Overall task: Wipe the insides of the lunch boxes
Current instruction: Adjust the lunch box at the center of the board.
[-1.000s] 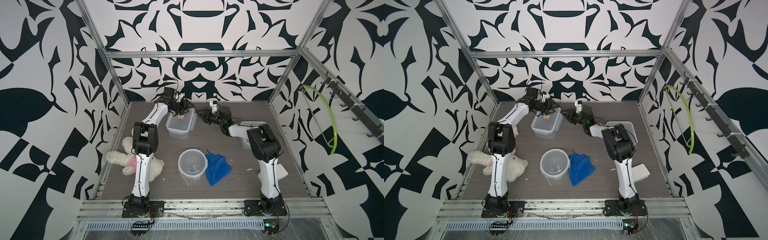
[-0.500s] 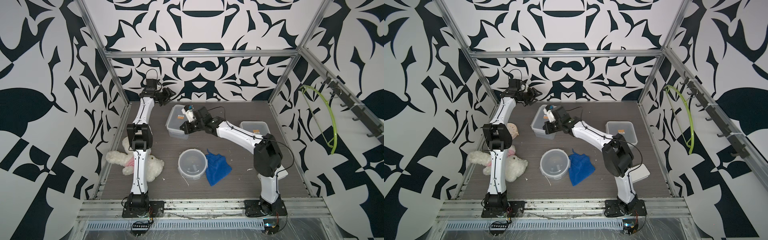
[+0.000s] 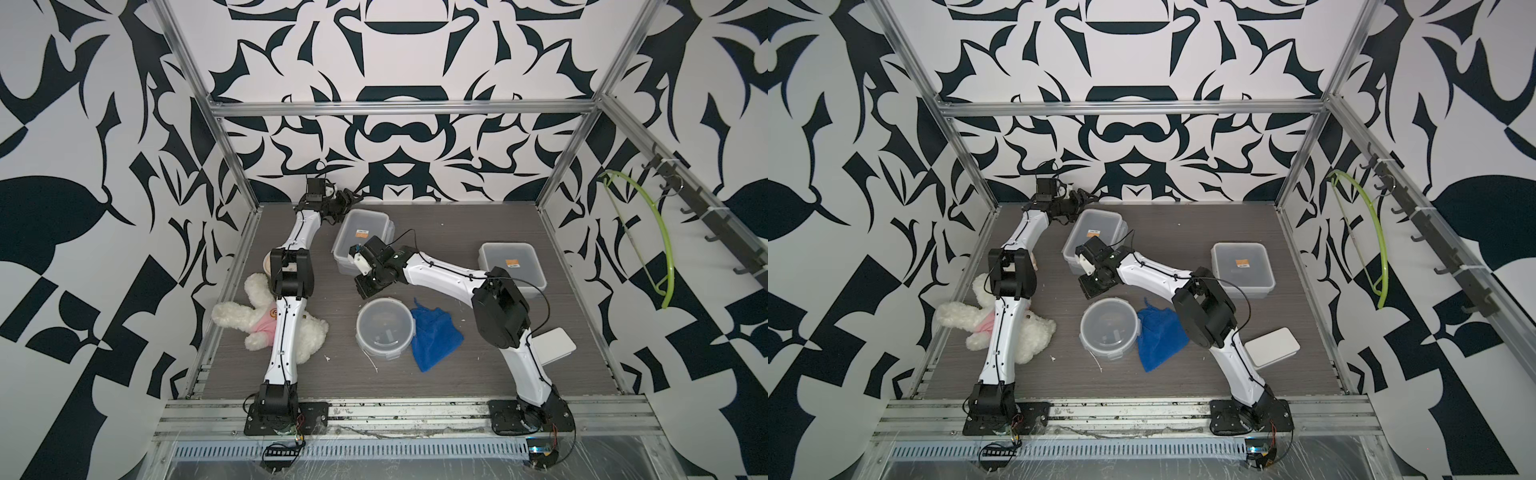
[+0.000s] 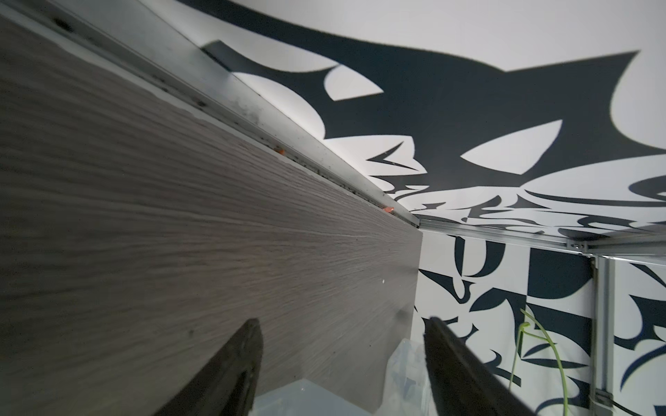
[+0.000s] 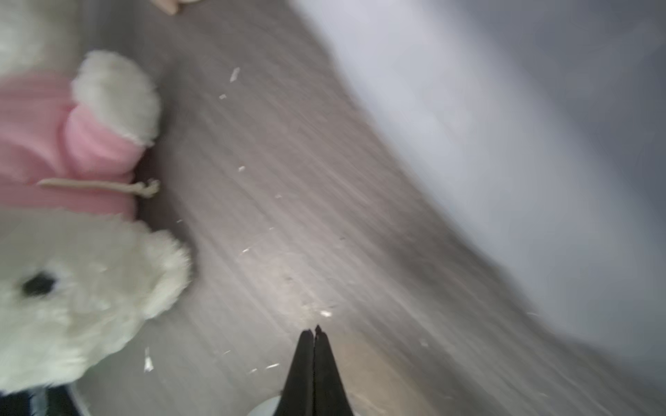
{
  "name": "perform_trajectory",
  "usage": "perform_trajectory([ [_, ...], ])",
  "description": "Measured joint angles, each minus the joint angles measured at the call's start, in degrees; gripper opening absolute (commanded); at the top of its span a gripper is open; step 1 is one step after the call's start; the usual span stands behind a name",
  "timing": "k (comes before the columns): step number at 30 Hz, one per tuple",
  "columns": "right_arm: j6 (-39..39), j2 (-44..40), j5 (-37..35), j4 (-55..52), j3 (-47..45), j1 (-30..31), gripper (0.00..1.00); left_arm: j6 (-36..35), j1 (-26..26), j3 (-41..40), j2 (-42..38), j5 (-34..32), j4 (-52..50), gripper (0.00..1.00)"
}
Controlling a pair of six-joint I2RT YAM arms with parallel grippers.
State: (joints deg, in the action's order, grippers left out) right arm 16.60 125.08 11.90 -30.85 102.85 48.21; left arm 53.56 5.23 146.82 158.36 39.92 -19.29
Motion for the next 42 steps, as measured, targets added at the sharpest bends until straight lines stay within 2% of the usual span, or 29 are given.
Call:
perform_trajectory([
  [3, 1.6, -1.1, -0.4, 2.0, -2.7, -2.6, 0.00, -0.1, 0.6, -5.2, -1.9, 1.2, 2.1, 0.65],
  [6, 3.8, -3.6, 1.1, 2.3, -6.9, -6.3, 0.00, -1.7, 0.6, -12.9, -4.6, 1.3, 2.3, 0.63],
  [13, 5.8, -5.4, 1.1, 5.6, -8.8, -14.4, 0.00, -7.4, -1.4, -34.6, -18.1, -0.7, -1.9, 0.63],
  [22, 5.7, -9.0, -0.9, 7.1, -10.7, -24.1, 0.00, -9.9, -0.5, -44.7, -26.6, -1.6, -3.7, 0.59],
  [26, 6.1, -8.9, -2.8, 6.8, -9.8, -27.9, 0.00, -11.1, -0.3, -46.3, -29.5, -3.3, -7.0, 0.60],
  [28, 6.3, -6.9, -3.5, 5.3, -5.8, -29.2, 0.00, -11.5, -0.3, -47.0, -31.1, -4.1, -8.1, 0.60],
  [30, 6.2, -1.9, -4.2, 3.8, 3.1, -30.3, 0.00, -11.5, -0.1, -47.9, -32.6, -4.2, -8.7, 0.59],
  [34, 6.2, 14.5, -3.3, -0.3, 30.9, -30.7, 0.00, -11.1, 1.5, -51.4, -35.1, -4.2, -8.8, 0.59],
  [37, 7.6, 26.8, 1.7, -2.3, 49.5, -30.4, 0.02, -10.7, 4.4, -53.6, -35.5, -4.1, -8.9, 0.59],
  [39, 9.5, 31.3, 6.6, -1.6, 53.9, -30.2, 0.03, -10.0, 6.6, -54.3, -35.5, -3.7, -9.0, 0.57],
  [42, 13.4, 33.2, 13.8, 2.6, 51.3, -30.1, 0.05, -9.2, 9.6, -55.0, -35.5, -3.3, -9.2, 0.57],
])
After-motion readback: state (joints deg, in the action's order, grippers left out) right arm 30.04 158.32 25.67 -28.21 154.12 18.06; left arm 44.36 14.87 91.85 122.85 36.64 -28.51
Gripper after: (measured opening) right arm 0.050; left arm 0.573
